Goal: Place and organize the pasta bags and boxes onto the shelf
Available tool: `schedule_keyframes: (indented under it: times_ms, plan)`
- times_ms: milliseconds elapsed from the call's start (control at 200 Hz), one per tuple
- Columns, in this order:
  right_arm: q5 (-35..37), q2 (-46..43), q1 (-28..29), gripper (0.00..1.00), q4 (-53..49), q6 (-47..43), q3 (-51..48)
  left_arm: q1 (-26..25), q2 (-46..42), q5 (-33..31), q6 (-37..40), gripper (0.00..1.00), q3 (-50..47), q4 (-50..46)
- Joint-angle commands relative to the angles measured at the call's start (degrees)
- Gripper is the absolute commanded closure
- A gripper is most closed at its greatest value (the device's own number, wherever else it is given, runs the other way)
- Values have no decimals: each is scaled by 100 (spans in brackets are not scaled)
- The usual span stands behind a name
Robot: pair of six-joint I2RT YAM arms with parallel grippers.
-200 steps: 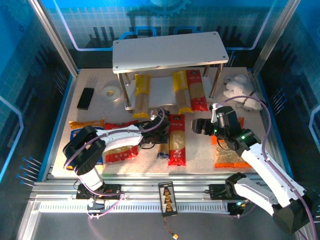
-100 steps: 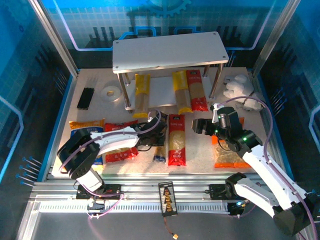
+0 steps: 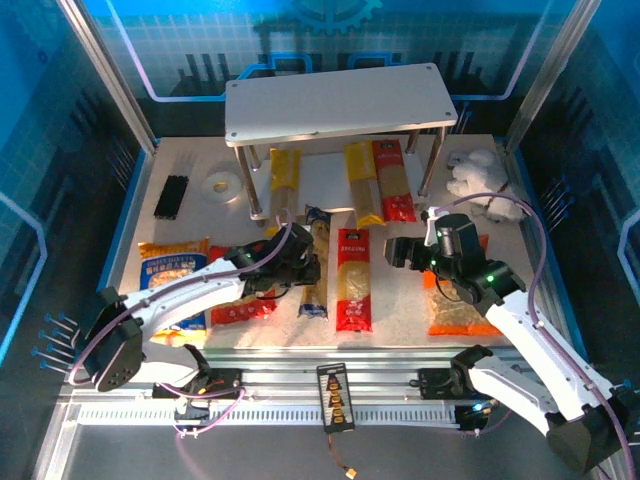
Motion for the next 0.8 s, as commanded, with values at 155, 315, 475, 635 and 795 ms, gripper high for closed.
schedule_keyframes:
  times_ms: [155,315,475,635,795]
  plan:
    - [-156,141,-29,9,77,99,-6,745,-123,176,639,100,871,550]
    - [-103,238,42,9,60,82,96,1203,455,470,890,100,1548,724]
    - [-45,312,76,9,42,82,146,1483,1108,597,1051,100,2242,692]
    - [-23,398,106,9,51,91,171,1696,1727,661,1096,100,2754,679]
    - [-6,479,137,9,48,82,206,1824,2290,639,1140,100,3208,654]
